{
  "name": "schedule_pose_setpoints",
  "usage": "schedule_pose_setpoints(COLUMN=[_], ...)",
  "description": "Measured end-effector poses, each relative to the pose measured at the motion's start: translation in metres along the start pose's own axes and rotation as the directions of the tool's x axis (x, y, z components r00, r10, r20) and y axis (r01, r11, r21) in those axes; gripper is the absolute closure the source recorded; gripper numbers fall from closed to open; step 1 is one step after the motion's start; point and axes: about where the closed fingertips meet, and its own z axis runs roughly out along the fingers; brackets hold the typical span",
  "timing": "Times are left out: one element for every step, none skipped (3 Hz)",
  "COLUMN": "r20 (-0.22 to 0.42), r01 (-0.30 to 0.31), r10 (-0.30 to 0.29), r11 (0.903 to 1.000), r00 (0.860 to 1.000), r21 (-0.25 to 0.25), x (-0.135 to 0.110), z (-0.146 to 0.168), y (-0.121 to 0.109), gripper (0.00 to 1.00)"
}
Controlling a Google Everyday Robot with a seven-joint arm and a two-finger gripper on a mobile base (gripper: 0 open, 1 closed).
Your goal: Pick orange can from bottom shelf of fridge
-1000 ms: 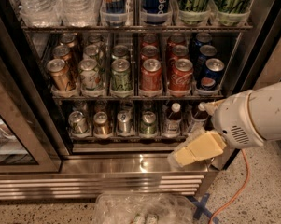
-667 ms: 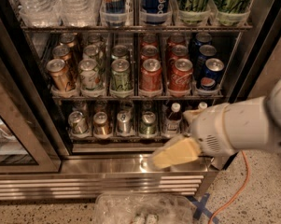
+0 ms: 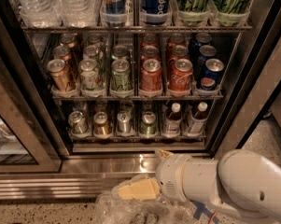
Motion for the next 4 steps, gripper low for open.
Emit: schedule_pose_setpoints(r20=[0.079, 0.16, 0.176, 0.223], r01=[-0.091, -0.147, -0.147, -0.103], r10=[0.085, 0.125, 0.123, 0.079], r11=[0.9931, 0.98, 0.9805, 0.9902], r00=[0.993, 0.979, 0.977, 0.972], r21=[0.074, 0.134, 0.131, 0.095], x=[0.038, 0.038, 0.038, 0.025], z=[0.014, 0.015, 0.022, 0.053], y=[0.001, -0.009, -0.006, 0.01], gripper=[0.0, 0.0, 0.0, 0.0])
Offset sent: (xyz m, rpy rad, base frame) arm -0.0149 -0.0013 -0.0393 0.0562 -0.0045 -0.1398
